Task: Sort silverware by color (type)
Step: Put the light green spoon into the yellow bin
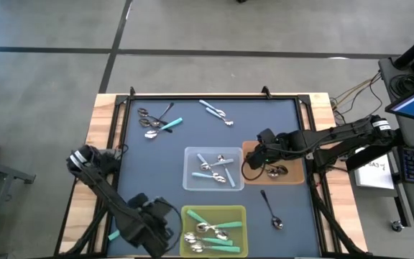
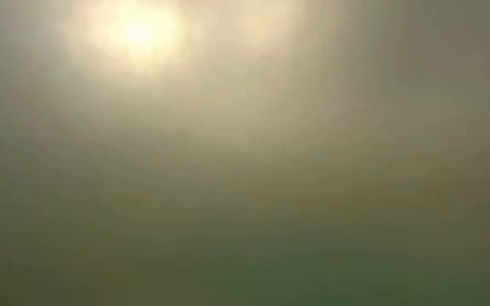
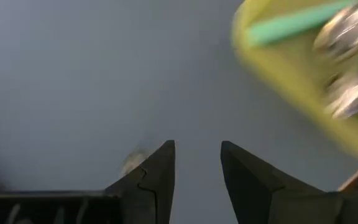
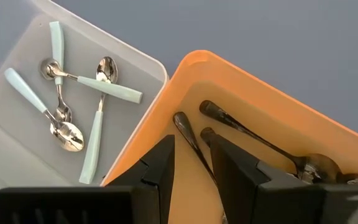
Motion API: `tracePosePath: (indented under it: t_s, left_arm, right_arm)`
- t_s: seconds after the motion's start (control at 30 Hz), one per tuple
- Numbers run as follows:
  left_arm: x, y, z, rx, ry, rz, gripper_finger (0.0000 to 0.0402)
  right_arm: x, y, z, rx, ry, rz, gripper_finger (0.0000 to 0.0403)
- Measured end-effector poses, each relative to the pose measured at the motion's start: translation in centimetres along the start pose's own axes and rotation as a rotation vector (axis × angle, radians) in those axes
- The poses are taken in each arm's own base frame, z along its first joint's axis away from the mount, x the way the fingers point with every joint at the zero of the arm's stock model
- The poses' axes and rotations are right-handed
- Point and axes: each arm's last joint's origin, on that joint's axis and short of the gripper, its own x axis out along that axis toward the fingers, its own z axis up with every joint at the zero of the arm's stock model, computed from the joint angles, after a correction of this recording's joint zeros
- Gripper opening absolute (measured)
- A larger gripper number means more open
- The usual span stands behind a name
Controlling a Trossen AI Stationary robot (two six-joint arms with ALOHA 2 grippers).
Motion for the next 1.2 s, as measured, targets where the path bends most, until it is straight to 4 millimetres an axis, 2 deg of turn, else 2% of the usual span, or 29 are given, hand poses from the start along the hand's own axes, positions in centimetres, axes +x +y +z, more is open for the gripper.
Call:
tracePosePath:
  t_s: [0.13,0.23,0.4,0.63,0.93,1.2]
  left_arm:
    - [-0.2,1.6,-1.4,-0.029,0.069,0.103,0.0113]
    - [0.3,2.8,-2.7,-0.064,0.092,0.105,0.0113]
    - [1.8,5.4,-5.1,-0.166,0.150,-0.033,0.0113]
    - [4.0,8.6,-6.6,-0.249,0.253,-0.211,0.0113]
    - [6.3,10.2,-7.3,-0.219,0.289,-0.177,0.0113]
    - [8.1,10.1,-8.2,-0.209,0.354,-0.283,0.0113]
  right_arm:
    - [0.0,0.0,0.0,0.002,-0.002,0.004,0.0095]
    - [0.0,0.1,0.1,0.006,-0.007,0.015,0.0095]
    - [0.0,0.2,0.1,0.008,-0.009,0.019,0.0095]
    - [0.0,0.2,0.1,0.007,-0.009,0.019,0.0095]
    - [0.0,0.2,0.1,0.006,-0.009,0.020,0.0095]
    - [0.0,0.2,0.1,0.007,-0.009,0.019,0.0095]
